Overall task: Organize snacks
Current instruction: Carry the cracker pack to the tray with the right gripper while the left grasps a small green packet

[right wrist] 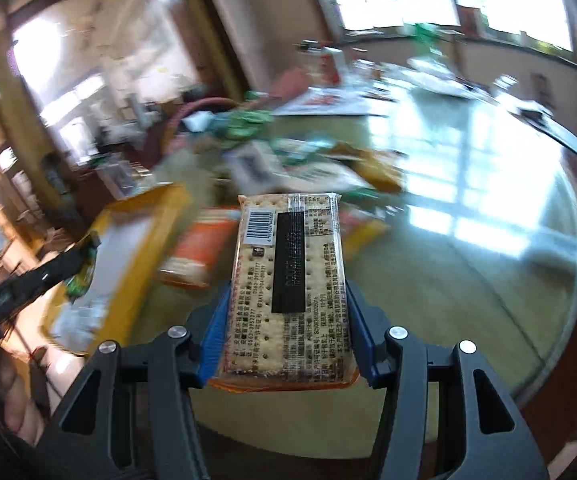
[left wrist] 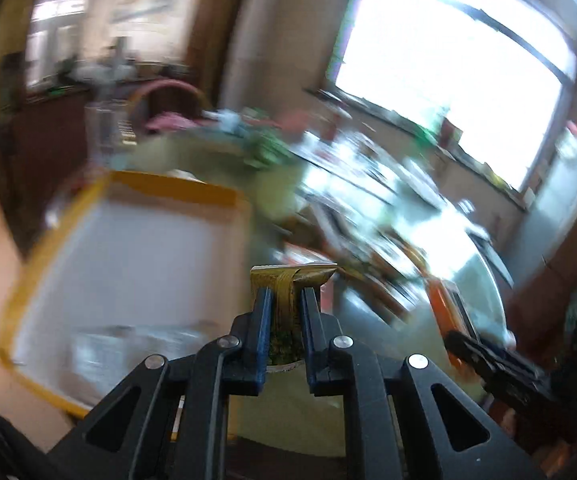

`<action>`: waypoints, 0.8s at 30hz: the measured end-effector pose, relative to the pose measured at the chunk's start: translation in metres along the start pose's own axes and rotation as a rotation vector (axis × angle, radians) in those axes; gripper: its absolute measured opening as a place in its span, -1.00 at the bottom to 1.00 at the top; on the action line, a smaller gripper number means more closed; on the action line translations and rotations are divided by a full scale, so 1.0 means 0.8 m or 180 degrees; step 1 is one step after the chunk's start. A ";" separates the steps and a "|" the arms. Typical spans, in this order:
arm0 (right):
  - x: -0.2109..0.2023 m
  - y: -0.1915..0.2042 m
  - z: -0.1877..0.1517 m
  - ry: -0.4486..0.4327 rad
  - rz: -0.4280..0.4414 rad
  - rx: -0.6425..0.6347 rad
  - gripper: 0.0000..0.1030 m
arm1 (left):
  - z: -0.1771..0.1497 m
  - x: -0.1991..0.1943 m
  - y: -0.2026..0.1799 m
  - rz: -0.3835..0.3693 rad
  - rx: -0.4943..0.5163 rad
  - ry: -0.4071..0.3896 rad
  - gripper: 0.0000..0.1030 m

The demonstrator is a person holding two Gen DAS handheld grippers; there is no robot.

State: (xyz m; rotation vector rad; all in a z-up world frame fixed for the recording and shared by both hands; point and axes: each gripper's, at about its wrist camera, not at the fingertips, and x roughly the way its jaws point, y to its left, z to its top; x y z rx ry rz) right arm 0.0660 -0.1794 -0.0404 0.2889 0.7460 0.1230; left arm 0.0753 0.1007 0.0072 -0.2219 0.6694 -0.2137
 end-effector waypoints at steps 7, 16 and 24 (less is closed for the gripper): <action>0.059 0.123 0.022 0.0316 0.0719 -0.0368 0.07 | 0.033 -0.016 0.116 0.0480 -0.0414 -0.0213 -0.76; 0.181 0.245 0.051 0.0861 0.0822 -0.0654 0.07 | 0.030 0.052 0.193 0.0554 -0.0712 0.0173 -0.76; 0.249 0.285 0.035 0.1185 0.0392 -0.0927 0.09 | 0.023 0.086 0.209 0.0795 -0.0574 0.0616 -0.74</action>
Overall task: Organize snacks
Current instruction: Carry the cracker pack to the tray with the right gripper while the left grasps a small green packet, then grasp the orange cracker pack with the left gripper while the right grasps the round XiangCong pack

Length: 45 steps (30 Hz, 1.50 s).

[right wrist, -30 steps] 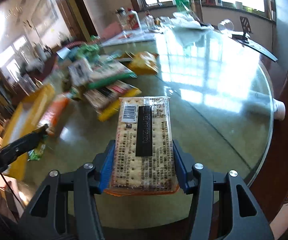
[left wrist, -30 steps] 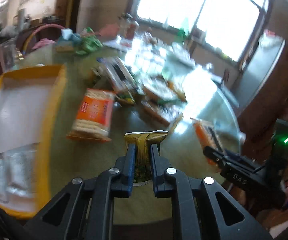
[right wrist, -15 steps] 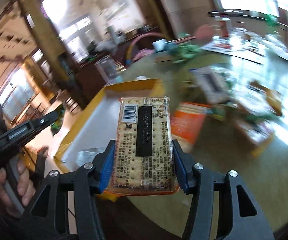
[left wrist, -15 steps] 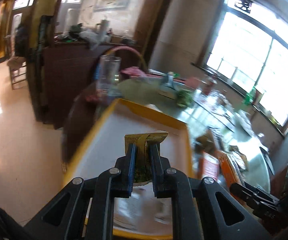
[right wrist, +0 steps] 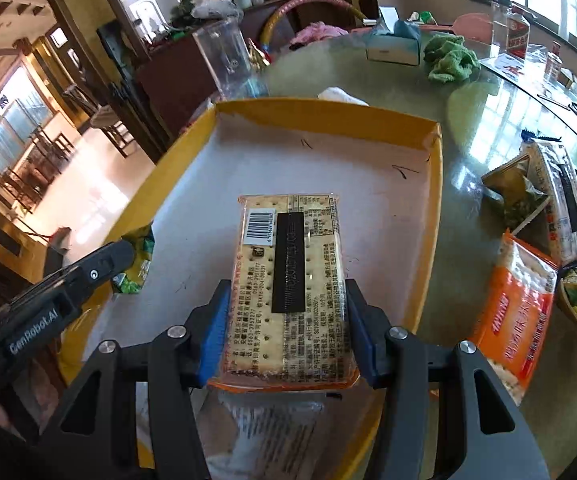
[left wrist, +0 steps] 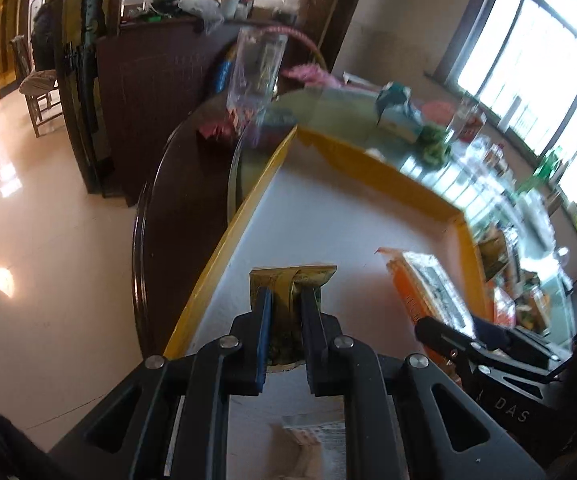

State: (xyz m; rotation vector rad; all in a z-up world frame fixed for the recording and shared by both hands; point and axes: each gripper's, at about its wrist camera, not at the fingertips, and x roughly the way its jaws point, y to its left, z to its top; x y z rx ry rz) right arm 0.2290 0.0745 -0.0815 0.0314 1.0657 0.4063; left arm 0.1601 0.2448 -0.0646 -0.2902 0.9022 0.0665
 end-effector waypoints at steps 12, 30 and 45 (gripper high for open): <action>-0.041 -0.024 -0.012 -0.0281 0.0337 0.0226 0.55 | -0.006 -0.035 0.019 -0.0340 -0.0304 -0.0246 0.22; -0.168 -0.229 -0.152 -0.0771 0.0261 0.0911 0.56 | -0.081 -0.049 -0.214 -0.0985 0.0830 -0.0070 0.51; -0.198 -0.335 -0.176 -0.0905 0.0213 0.1288 0.56 | -0.071 0.075 -0.323 -0.0199 0.1391 0.0619 0.49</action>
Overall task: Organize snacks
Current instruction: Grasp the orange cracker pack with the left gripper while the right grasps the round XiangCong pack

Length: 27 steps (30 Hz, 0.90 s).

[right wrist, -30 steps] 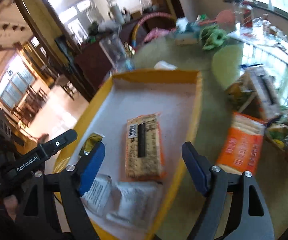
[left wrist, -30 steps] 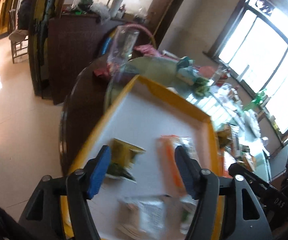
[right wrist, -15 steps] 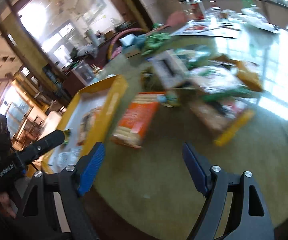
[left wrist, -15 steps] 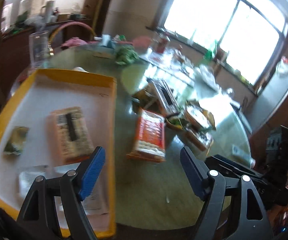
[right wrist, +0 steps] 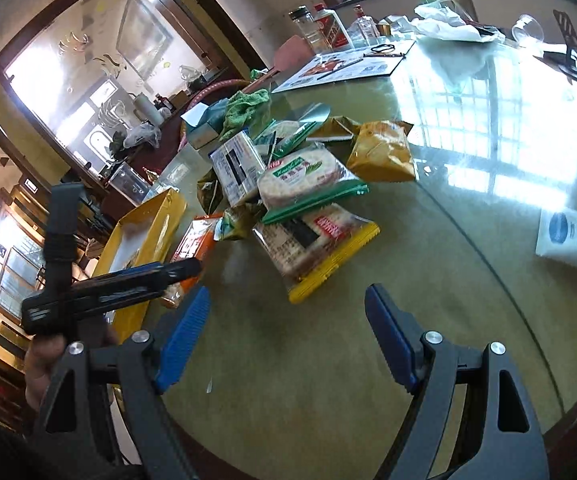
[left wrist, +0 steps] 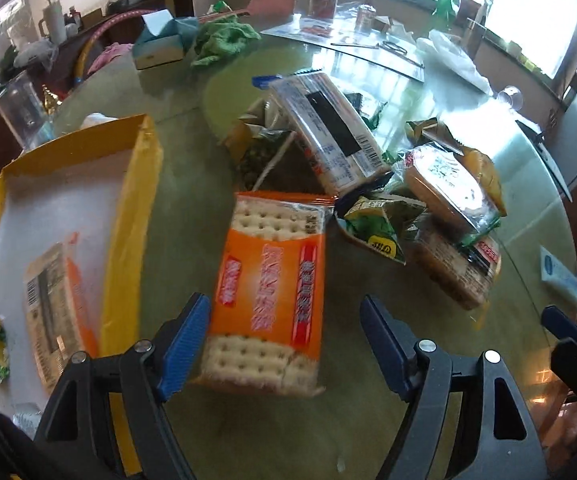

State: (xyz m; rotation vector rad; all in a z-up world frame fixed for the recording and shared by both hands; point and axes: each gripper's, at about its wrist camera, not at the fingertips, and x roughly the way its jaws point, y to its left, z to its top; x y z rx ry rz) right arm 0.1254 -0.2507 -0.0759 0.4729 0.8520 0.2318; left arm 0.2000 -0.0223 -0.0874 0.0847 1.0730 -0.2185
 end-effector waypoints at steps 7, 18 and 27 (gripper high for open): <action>0.007 0.006 0.023 0.0065 0.0035 -0.0175 0.67 | -0.019 0.001 -0.004 0.0107 0.0114 0.0038 0.07; 0.110 0.019 0.121 0.0564 -0.0307 -0.0720 0.73 | -0.056 -0.010 -0.010 0.0093 0.0137 0.0103 0.46; 0.166 0.028 0.128 0.0814 -0.0598 -0.1038 0.74 | -0.040 -0.003 -0.006 0.0066 0.0051 0.0032 0.43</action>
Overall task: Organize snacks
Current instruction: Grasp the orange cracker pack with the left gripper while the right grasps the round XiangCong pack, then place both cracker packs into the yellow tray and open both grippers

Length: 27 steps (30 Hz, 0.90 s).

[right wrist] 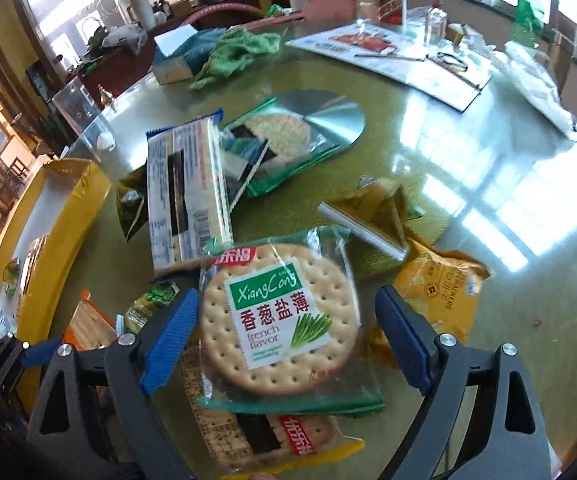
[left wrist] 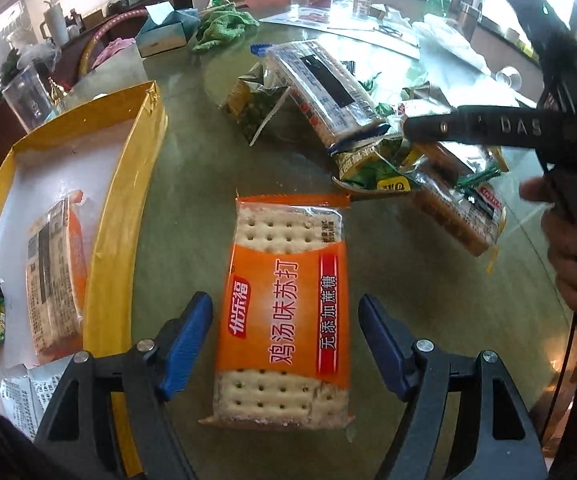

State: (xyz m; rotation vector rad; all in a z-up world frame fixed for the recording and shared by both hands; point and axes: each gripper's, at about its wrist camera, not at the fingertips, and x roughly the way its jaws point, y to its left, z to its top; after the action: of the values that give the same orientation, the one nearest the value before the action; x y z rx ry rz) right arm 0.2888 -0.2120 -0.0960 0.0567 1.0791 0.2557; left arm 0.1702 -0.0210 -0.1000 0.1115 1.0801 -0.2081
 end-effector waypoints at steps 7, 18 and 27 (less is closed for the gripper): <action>-0.009 0.013 -0.014 -0.0012 -0.0013 -0.0048 0.49 | 0.004 0.002 0.003 0.0047 -0.0059 -0.0067 0.18; -0.085 0.020 -0.048 -0.0479 0.0087 0.0184 0.48 | -0.014 -0.020 0.003 -0.0109 -0.0104 -0.0190 0.07; -0.150 0.056 -0.078 -0.0888 0.0445 0.0437 0.48 | -0.049 -0.106 0.048 -0.0638 -0.0545 -0.0675 0.07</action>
State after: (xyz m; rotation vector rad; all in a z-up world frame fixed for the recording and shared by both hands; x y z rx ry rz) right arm 0.1727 -0.2015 -0.0144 0.2837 0.8145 0.2898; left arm 0.1062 0.0338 -0.0437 -0.1702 0.8928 -0.2997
